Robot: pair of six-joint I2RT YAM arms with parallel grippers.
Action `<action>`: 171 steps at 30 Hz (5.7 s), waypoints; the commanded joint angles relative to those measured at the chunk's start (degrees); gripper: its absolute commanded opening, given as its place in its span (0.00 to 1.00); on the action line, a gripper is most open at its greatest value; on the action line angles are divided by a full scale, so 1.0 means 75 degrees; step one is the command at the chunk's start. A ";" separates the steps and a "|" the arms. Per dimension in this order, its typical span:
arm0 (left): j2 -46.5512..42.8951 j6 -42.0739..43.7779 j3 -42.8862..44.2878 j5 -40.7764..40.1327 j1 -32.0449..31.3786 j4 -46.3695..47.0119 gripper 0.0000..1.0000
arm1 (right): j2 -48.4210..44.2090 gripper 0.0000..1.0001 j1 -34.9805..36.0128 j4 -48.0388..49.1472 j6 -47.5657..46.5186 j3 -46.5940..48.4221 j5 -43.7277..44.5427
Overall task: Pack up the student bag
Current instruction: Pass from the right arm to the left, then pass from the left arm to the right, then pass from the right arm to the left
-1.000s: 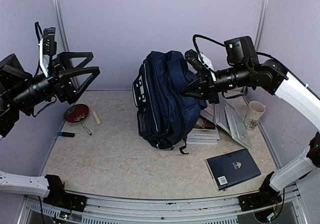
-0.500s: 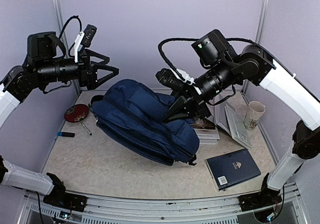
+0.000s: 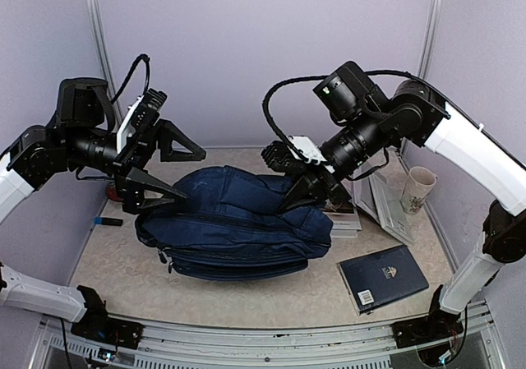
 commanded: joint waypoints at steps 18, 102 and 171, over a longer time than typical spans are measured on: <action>0.0830 0.0397 -0.0332 -0.0092 -0.0292 -0.0605 0.12 | -0.0519 0.00 -0.0175 0.2106 -0.0288 -0.0659 0.0409; -0.2170 -0.1077 -0.3237 -0.1065 0.1552 0.7160 0.00 | -0.2824 0.98 -0.2693 0.8743 0.4769 -0.6400 -0.4982; 0.0761 -0.0748 -0.4202 -0.6945 -0.2033 0.5243 0.99 | -0.1203 0.00 -0.2126 1.2261 1.2240 -0.6605 0.3039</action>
